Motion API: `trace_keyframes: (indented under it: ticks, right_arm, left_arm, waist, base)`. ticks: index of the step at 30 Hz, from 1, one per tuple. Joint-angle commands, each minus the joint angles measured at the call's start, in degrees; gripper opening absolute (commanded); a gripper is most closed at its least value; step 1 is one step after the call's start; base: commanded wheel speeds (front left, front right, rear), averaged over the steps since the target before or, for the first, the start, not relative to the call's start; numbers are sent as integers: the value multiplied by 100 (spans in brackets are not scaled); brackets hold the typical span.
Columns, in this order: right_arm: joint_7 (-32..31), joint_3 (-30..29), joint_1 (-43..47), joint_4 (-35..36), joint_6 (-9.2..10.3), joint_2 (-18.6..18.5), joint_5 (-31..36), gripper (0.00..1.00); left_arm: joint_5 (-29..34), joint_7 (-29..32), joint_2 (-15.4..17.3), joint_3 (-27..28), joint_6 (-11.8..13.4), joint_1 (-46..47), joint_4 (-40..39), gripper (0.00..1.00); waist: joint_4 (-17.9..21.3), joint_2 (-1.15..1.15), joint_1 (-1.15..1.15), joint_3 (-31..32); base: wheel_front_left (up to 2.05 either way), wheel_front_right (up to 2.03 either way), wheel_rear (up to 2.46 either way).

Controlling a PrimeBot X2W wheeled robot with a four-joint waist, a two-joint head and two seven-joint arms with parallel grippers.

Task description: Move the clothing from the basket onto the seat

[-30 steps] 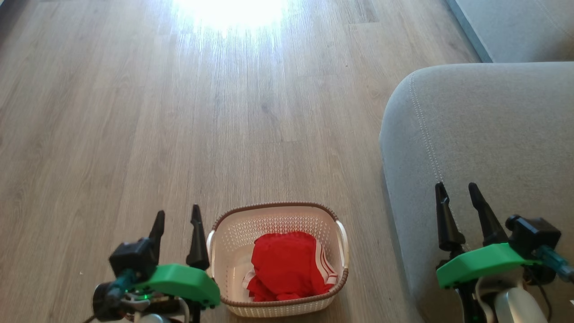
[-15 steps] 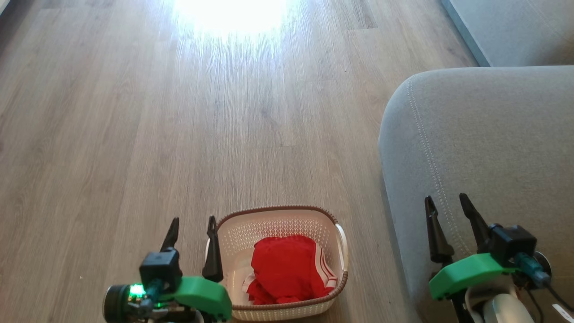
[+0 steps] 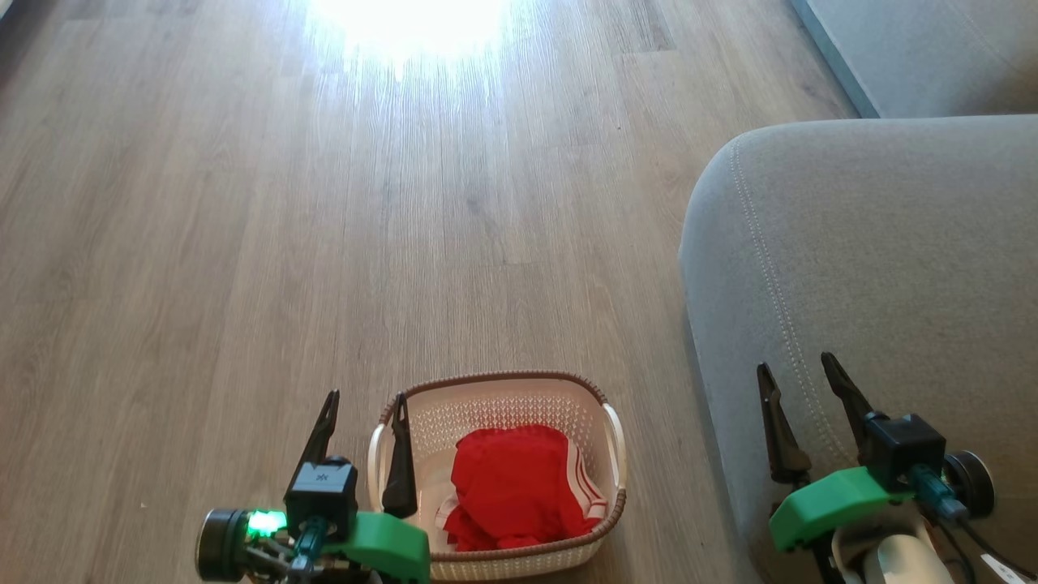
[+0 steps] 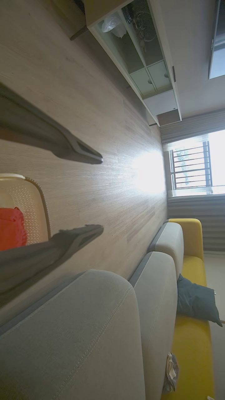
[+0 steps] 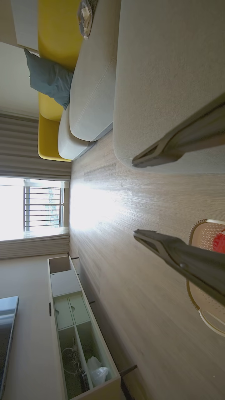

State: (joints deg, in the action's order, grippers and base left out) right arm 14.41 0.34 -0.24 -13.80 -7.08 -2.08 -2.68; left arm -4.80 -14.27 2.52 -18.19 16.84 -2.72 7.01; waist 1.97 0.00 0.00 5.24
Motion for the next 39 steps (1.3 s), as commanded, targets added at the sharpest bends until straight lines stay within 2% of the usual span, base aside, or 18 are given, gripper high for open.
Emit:
trace_keyframes:
  ticks: [1, 9, 18, 27, 39]
  right_arm:
    - [59, 133, -199, 147, -41, -80, -26, 100]
    - [59, 101, -241, 96, -41, -80, -160, 100]
    - [59, 98, -266, 75, -41, -80, -237, 100]
    - [59, 71, -627, 345, -41, -80, -260, 100]
    - [59, 254, -1001, 661, -41, -80, -445, 100]
  left_arm:
    - [8, -73, 37, 183, 22, 159, -172, 100]
    - [-61, -73, 36, 170, -9, 185, -142, 100]
    - [-24, -73, 36, 65, -171, 338, 70, 100]
    - [356, -73, 70, -27, -552, 1245, 723, 100]
    - [804, -73, 491, -518, -920, 2910, 2033, 100]
  waist:
    - [3, 0, 0, -10]
    - [54, 0, 0, -157]
    - [143, 0, 0, -715]
    - [286, 0, 0, -2233]
    - [703, 0, 0, -3865]
  base:
    - [0, 0, 0]
    - [0, 0, 0]
    - [0, 0, 0]
    - [0, 0, 0]
    - [0, 0, 0]
